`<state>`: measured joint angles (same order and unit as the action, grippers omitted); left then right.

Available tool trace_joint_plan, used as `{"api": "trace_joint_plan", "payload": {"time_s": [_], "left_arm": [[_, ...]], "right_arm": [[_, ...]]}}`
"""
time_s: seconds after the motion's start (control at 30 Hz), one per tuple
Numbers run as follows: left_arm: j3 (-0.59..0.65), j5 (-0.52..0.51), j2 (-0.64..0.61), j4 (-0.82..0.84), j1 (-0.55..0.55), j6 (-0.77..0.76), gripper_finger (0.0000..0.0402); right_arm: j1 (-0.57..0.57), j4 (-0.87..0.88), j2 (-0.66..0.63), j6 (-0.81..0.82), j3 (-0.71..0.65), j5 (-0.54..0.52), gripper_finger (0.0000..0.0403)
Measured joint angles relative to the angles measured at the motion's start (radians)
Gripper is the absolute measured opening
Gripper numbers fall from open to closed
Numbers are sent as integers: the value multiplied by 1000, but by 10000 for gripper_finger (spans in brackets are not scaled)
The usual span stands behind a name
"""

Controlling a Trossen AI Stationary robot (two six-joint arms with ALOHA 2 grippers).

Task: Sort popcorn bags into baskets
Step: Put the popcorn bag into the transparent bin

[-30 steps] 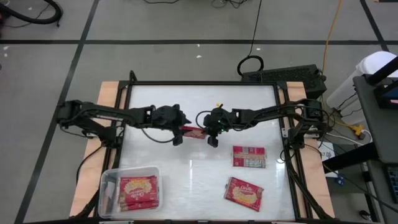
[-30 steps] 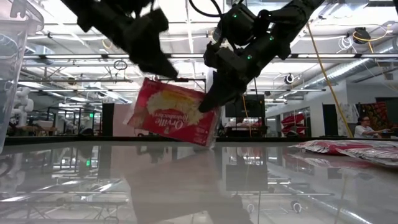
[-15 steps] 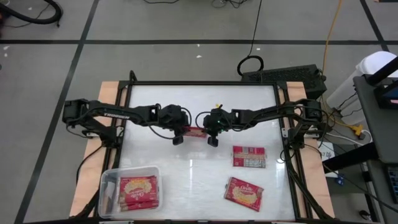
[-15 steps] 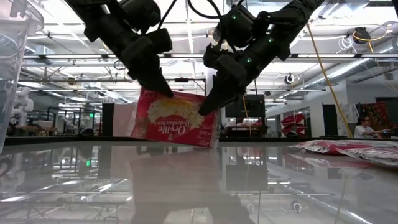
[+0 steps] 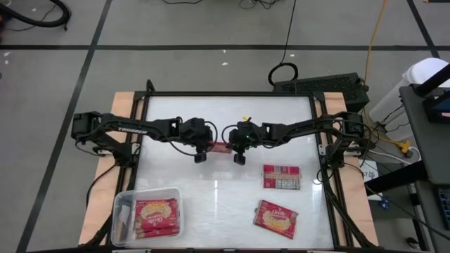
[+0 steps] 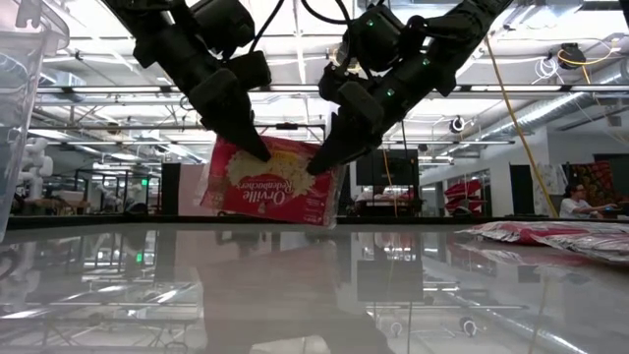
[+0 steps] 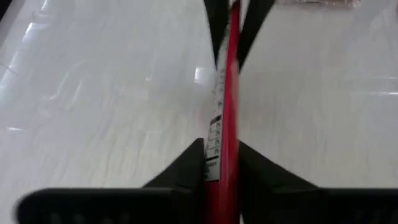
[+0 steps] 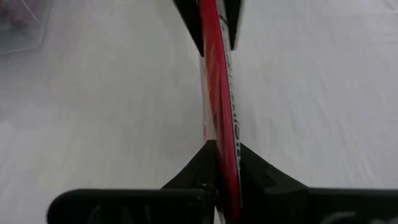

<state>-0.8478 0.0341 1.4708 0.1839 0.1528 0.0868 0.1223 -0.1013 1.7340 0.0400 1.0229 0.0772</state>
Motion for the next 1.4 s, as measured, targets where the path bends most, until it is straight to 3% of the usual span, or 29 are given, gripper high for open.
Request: {"api": "trace_joint_plan", "payload": {"time_s": [0.13, 0.37, 0.77, 1.13, 1.4], "left_arm": [[0, 8, 0, 11, -1, -1, 19], [-2, 69, -79, 126, -33, -135, 28], [2, 107, -436, 466, -209, -467, 18], [1, 2, -789, 542, -437, -701, 19], [5, -84, -828, 630, -591, -873, 21]], "right_arm": [[0, 0, -2, 0, 0, 1, 20], [-20, -8, -39, 0, 1, 11, 28], [-63, 18, -89, 17, -12, -1, 111], [-72, -69, -91, 42, -126, 1, 123], [-72, -158, -91, 54, -207, 2, 123]]}}
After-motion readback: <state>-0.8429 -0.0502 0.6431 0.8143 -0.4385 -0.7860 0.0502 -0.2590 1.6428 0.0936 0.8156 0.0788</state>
